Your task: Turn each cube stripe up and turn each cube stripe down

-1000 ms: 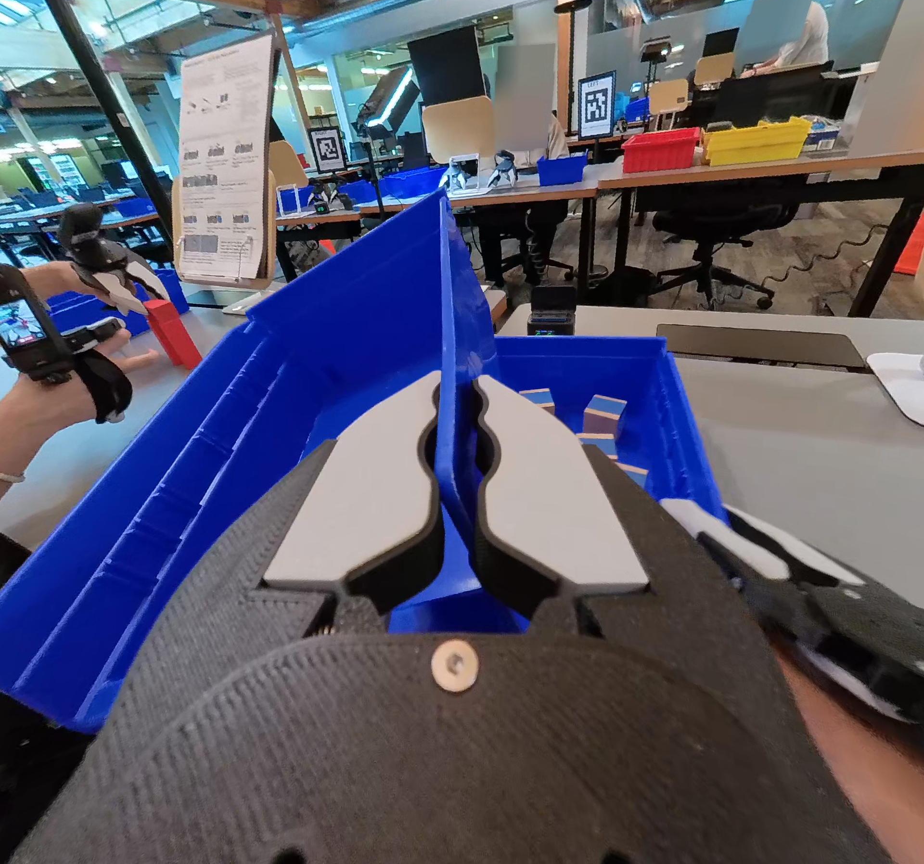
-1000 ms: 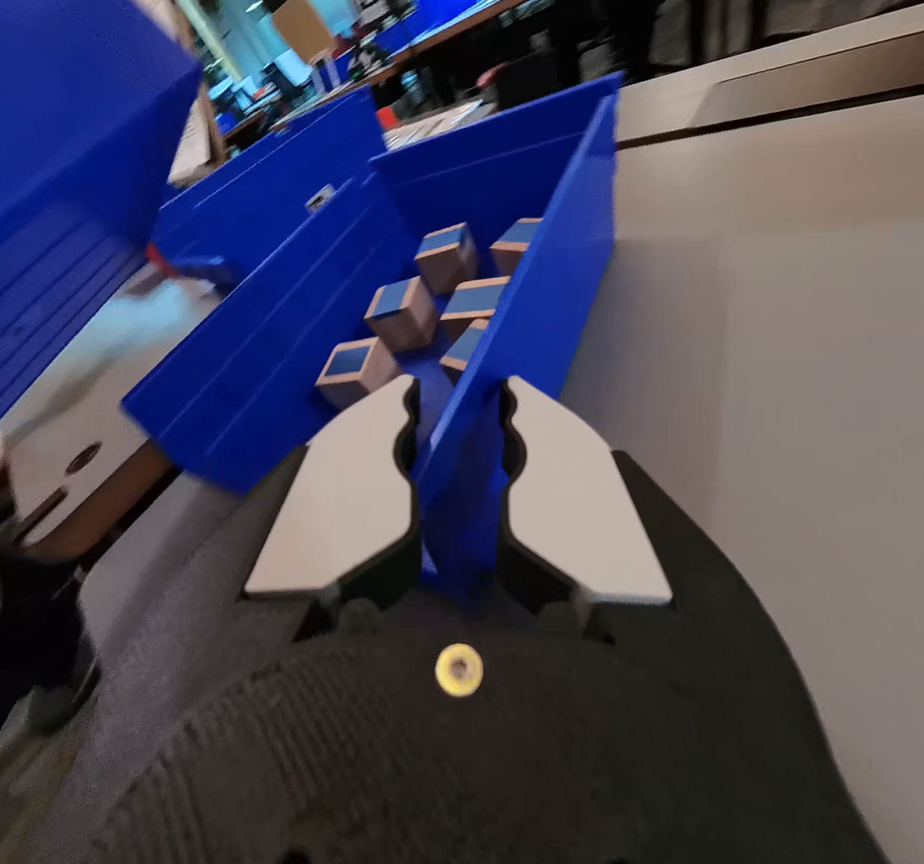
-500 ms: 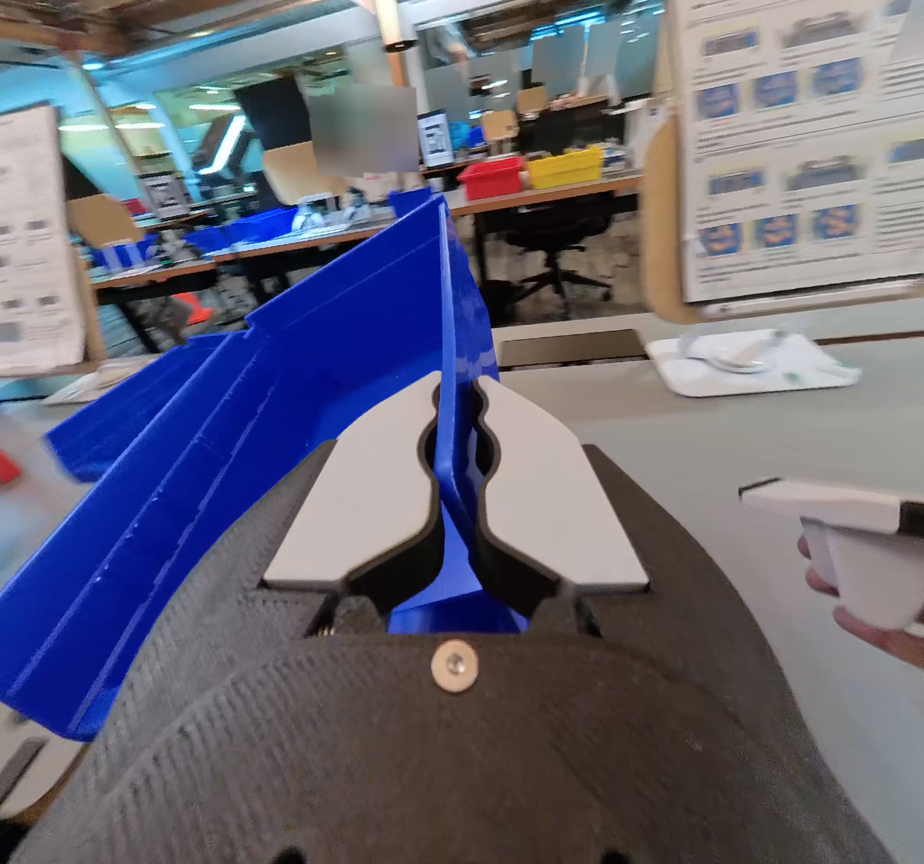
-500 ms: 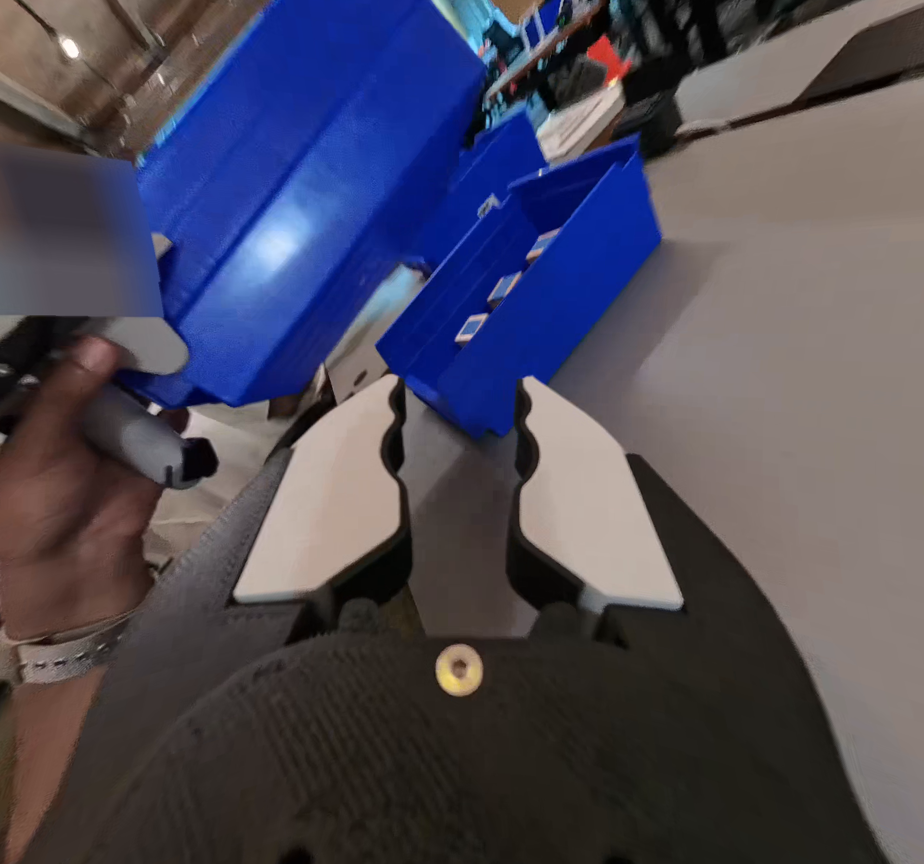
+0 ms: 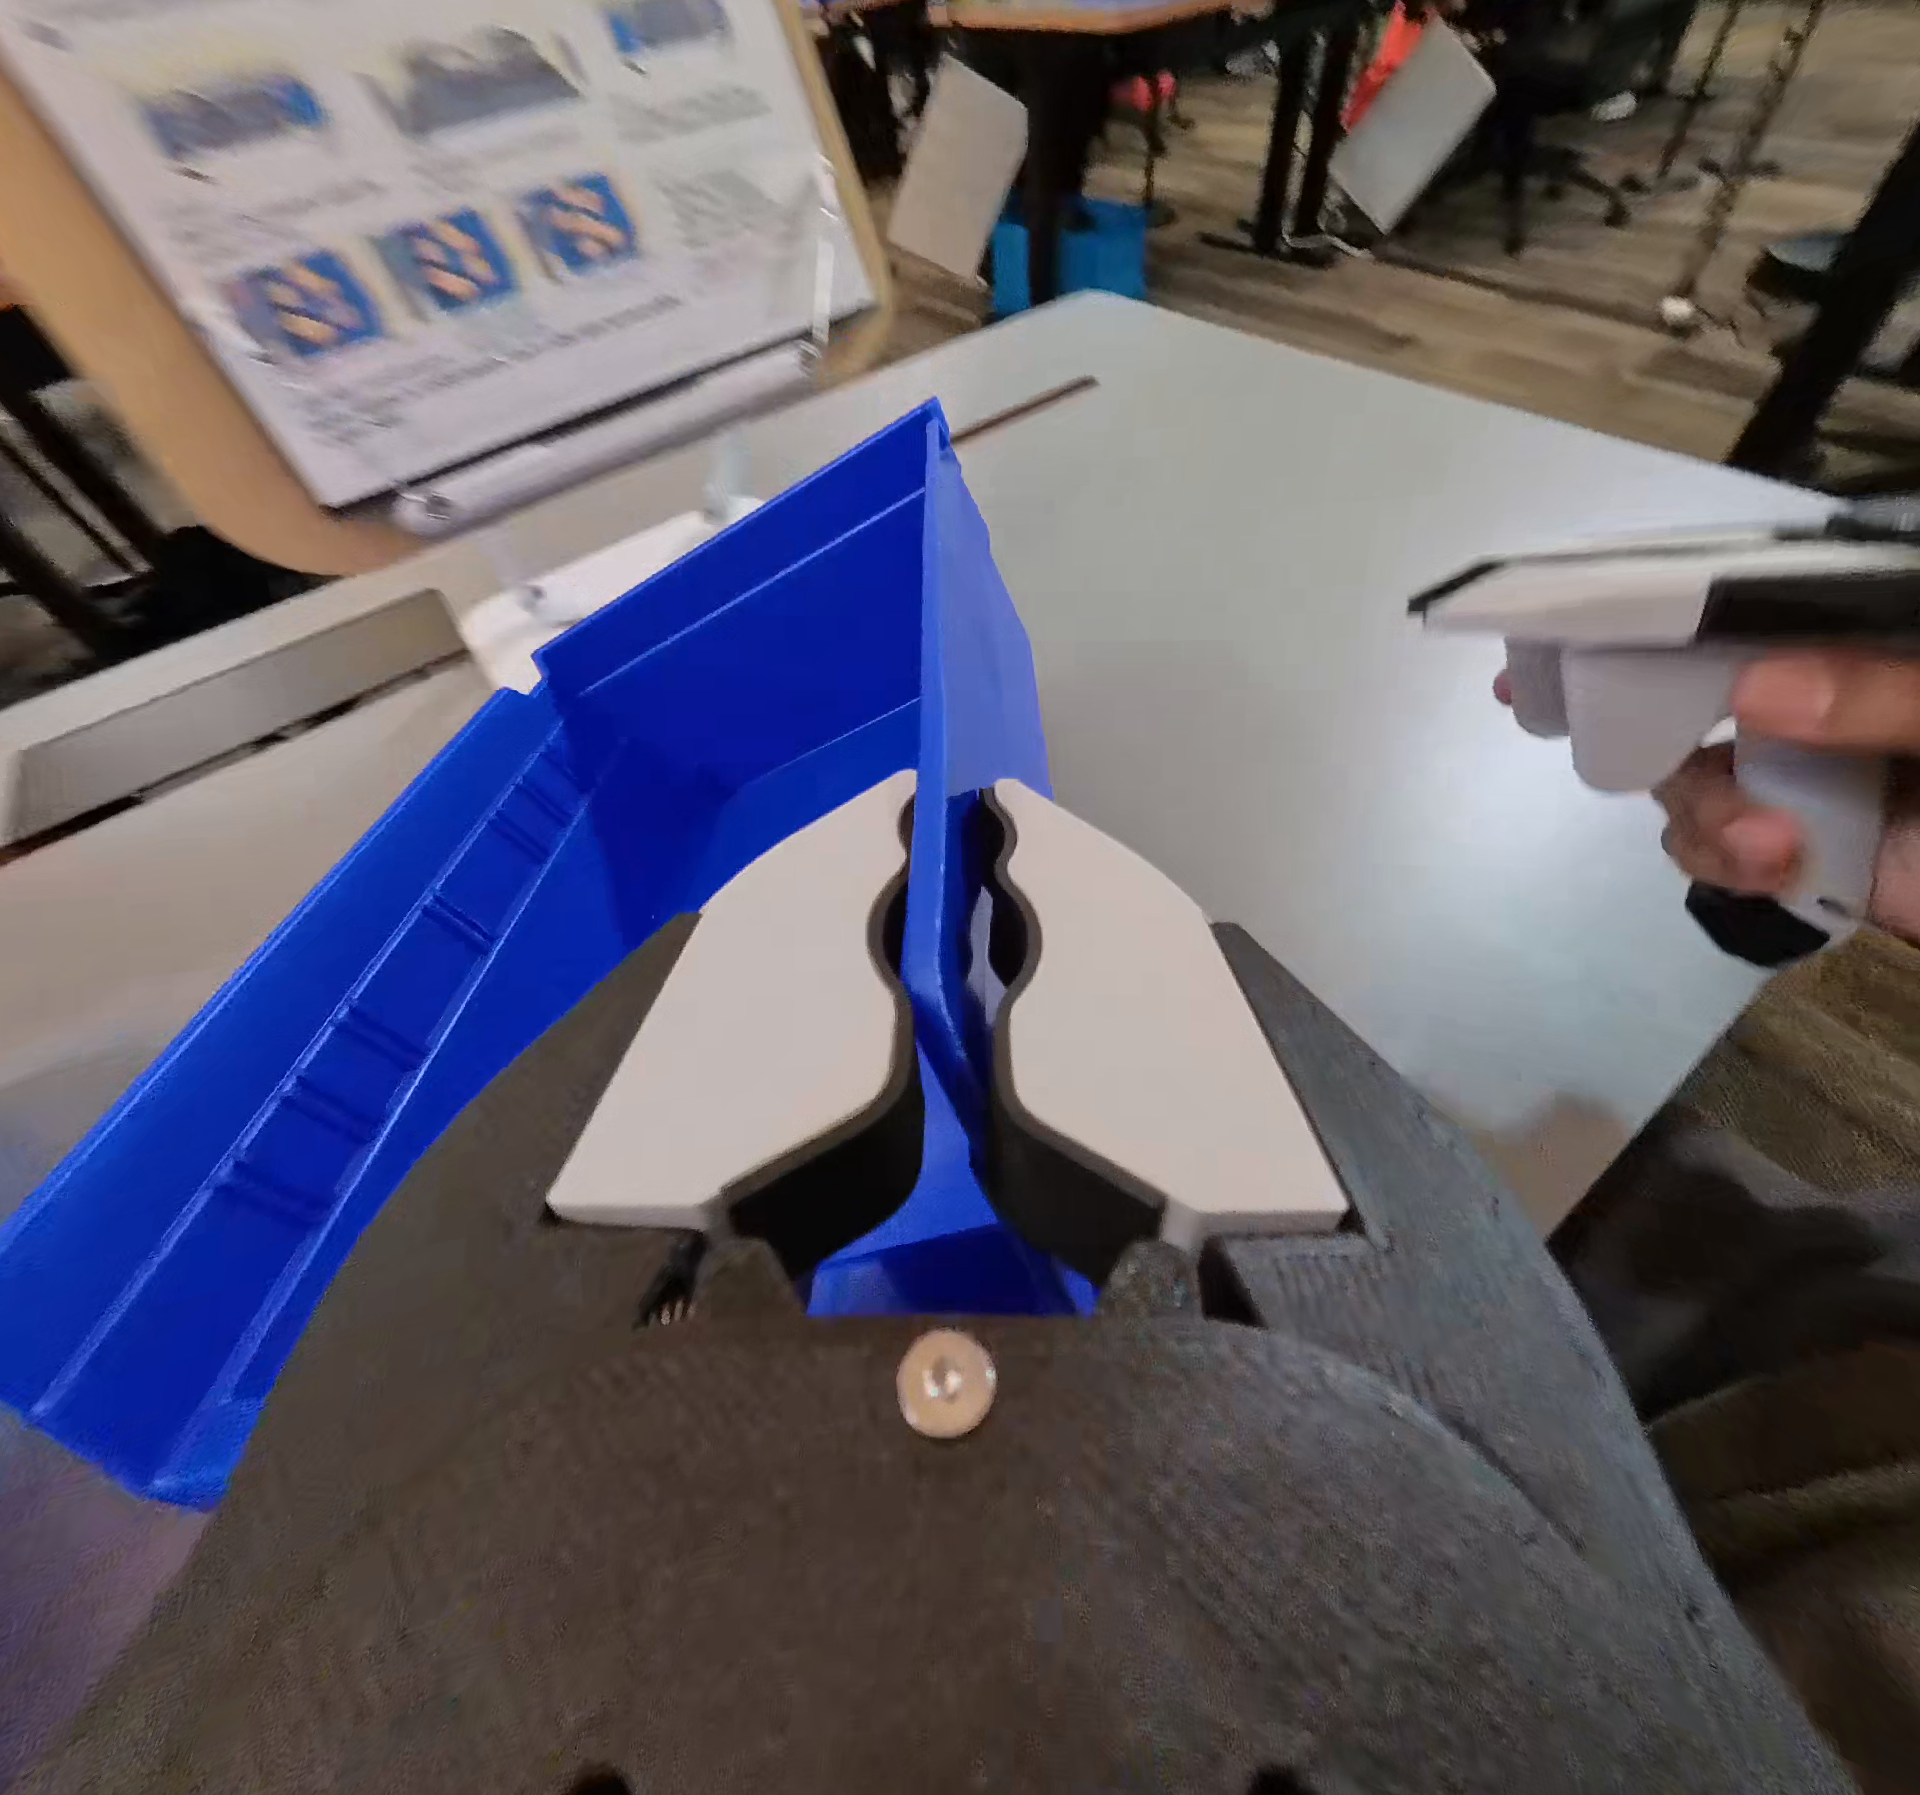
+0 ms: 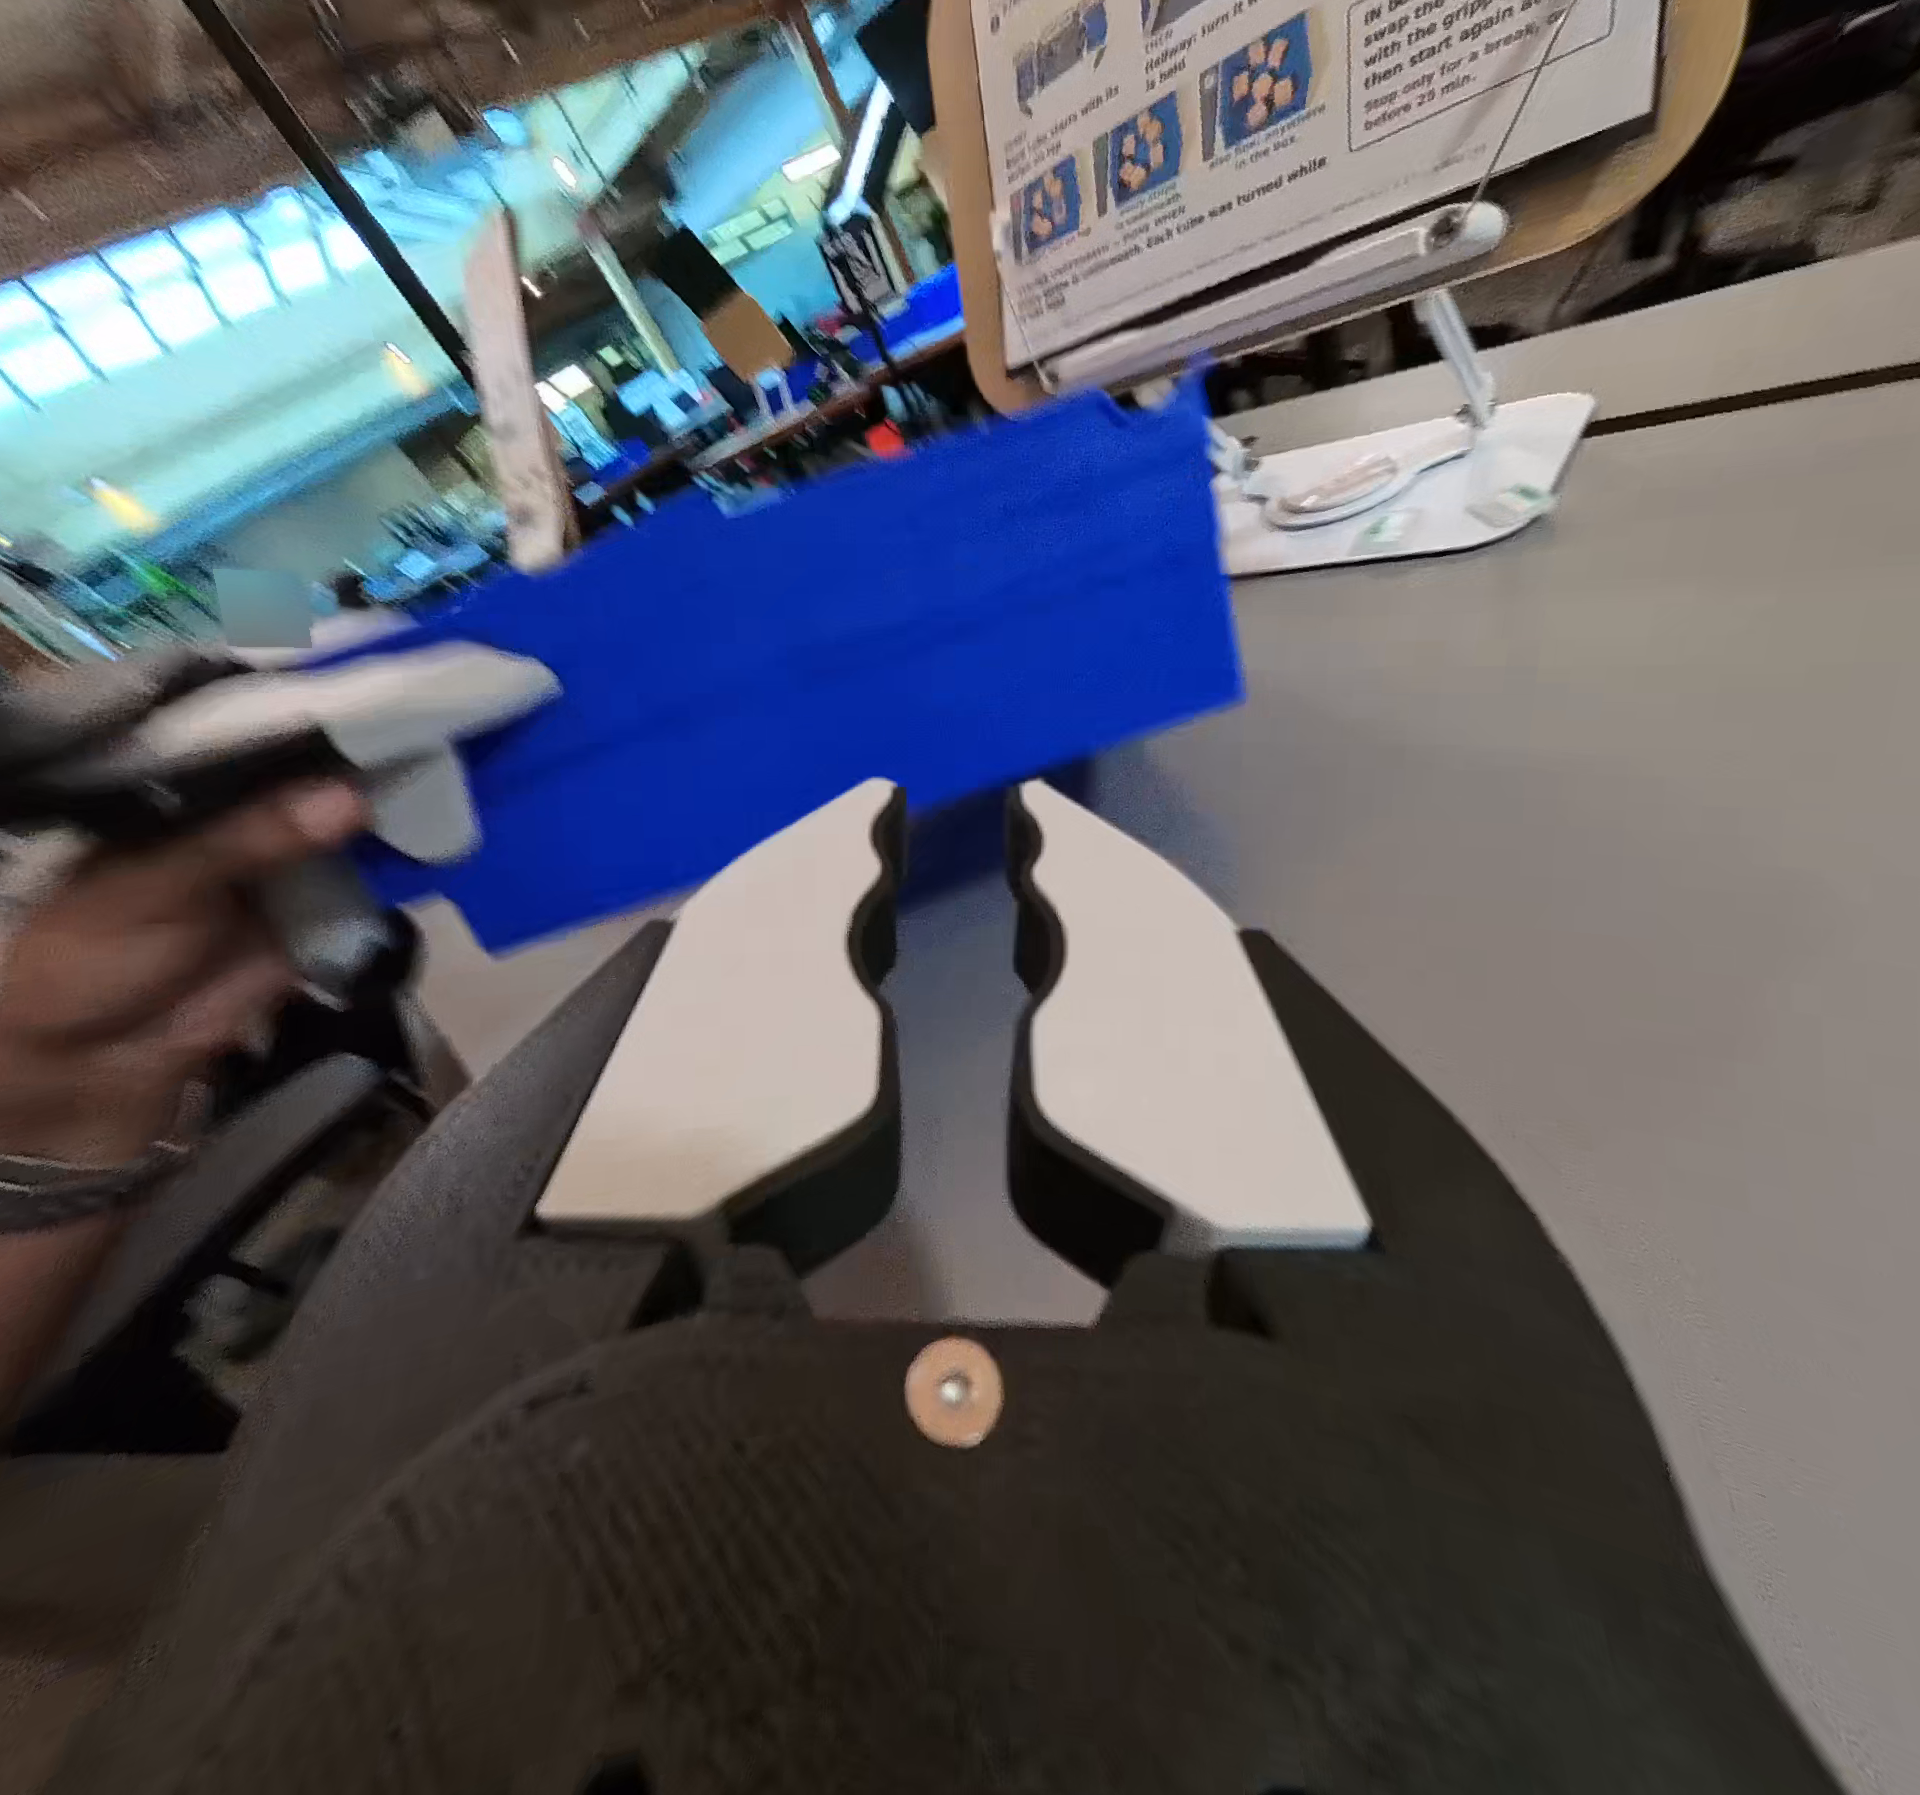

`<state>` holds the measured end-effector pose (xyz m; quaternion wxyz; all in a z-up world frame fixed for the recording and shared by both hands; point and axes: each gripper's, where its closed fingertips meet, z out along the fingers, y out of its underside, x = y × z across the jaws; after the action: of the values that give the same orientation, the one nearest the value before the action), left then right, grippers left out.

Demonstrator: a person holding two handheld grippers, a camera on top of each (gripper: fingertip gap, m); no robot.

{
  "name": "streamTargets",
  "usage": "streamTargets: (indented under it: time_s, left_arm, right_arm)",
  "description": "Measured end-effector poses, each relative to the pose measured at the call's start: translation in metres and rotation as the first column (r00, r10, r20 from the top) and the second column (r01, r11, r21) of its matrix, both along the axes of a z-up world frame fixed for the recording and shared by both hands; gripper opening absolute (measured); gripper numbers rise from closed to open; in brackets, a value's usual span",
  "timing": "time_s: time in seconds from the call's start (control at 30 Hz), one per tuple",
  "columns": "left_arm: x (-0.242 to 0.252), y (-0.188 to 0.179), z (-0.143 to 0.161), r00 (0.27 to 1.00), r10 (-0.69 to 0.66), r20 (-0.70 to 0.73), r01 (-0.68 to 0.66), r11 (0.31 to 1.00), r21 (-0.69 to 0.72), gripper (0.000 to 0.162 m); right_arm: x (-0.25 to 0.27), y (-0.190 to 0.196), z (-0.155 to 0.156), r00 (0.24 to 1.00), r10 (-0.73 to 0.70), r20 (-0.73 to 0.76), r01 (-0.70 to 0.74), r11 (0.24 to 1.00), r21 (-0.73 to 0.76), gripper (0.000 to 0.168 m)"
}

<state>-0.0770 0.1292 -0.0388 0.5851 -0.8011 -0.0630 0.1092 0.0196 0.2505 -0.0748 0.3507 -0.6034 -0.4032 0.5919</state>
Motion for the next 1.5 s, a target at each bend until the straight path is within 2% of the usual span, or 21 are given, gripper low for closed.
streamTargets:
  time_s: [0.07,0.13,0.23,0.33,0.6,0.7,0.83,0.9,1.0,1.07,1.1,1.17,1.2,1.27,1.33,1.43,1.5]
  left_arm:
    - [0.017,0.017,-0.015,0.999,-0.031,-0.028,0.031,0.999,-0.022,0.004]
    - [0.03,0.03,-0.029,0.995,-0.058,-0.083,0.053,0.997,-0.06,0.004]
    - [0.049,0.047,-0.054,0.989,-0.085,-0.125,0.073,0.993,-0.096,0.003]
    - [0.061,0.062,-0.074,0.981,-0.115,-0.157,0.103,0.991,-0.084,0.004]
    - [0.084,0.095,-0.093,0.972,-0.228,-0.057,0.225,0.973,-0.057,0.003]
    - [0.103,0.102,-0.108,0.942,-0.335,0.016,0.335,0.934,-0.124,0.02]
    - [0.117,0.106,-0.105,0.903,-0.406,0.138,0.416,0.907,-0.057,0.029]
    - [0.128,0.107,-0.103,0.849,-0.471,0.241,0.485,0.874,-0.001,0.039]
    - [0.149,0.1,-0.095,0.69,-0.58,0.433,0.61,0.788,0.083,0.059]
    - [0.157,0.089,-0.085,0.551,-0.617,0.562,0.671,0.728,0.142,0.055]
    - [0.159,0.085,-0.073,0.482,-0.644,0.594,0.676,0.705,0.216,0.052]
    - [0.155,0.079,-0.043,0.373,-0.707,0.601,0.635,0.666,0.391,0.049]
    - [0.15,0.077,-0.031,0.347,-0.731,0.588,0.608,0.652,0.453,0.049]
    - [0.136,0.074,-0.015,0.371,-0.758,0.536,0.571,0.641,0.512,0.05]
    - [0.116,0.072,-0.007,0.49,-0.749,0.446,0.53,0.662,0.53,0.049]
    - [0.08,0.066,0.007,0.697,-0.657,0.287,0.427,0.702,0.57,0.044]
    - [0.065,0.059,0.014,0.781,-0.588,0.212,0.377,0.714,0.59,0.043]
  right_arm:
    - [0.005,0.006,0.013,0.997,0.02,-0.079,-0.026,0.996,-0.086,0.016]
    - [0.006,0.009,0.016,0.994,0.019,-0.11,-0.026,0.998,-0.061,0.016]
    - [0.007,0.011,-0.003,0.999,-0.024,-0.045,0.027,0.998,0.055,0.023]
    - [0.011,0.004,-0.011,0.999,-0.041,-0.008,0.041,0.999,0.035,0.029]
    - [0.024,-0.01,-0.024,0.99,-0.131,0.058,0.125,0.988,0.097,0.035]
    - [0.03,-0.01,-0.03,0.983,-0.159,0.092,0.147,0.981,0.123,0.038]
    - [0.041,-0.009,-0.033,0.977,-0.188,0.102,0.18,0.98,0.084,0.043]
    - [0.048,-0.006,-0.035,0.971,-0.212,0.109,0.205,0.976,0.078,0.046]
    - [0.057,-0.002,-0.037,0.965,-0.235,0.116,0.229,0.971,0.062,0.05]
    - [0.061,-0.004,-0.039,0.965,-0.231,0.122,0.23,0.973,0.026,0.056]
    - [0.063,-0.006,-0.04,0.966,-0.228,0.125,0.229,0.973,0.008,0.058]
    - [0.064,-0.012,-0.038,0.97,-0.216,0.112,0.219,0.976,-0.013,0.064]
    - [0.064,-0.017,-0.033,0.974,-0.208,0.091,0.21,0.977,-0.016,0.066]
    - [0.06,-0.032,-0.024,0.984,-0.174,0.043,0.174,0.985,0.004,0.071]
    - [0.053,-0.048,-0.023,0.988,-0.151,0.046,0.148,0.987,0.058,0.078]
    - [0.04,-0.054,-0.044,0.965,-0.21,0.159,0.182,0.968,0.174,0.088]
    - [0.033,-0.049,-0.063,0.93,-0.269,0.249,0.208,0.946,0.247,0.084]
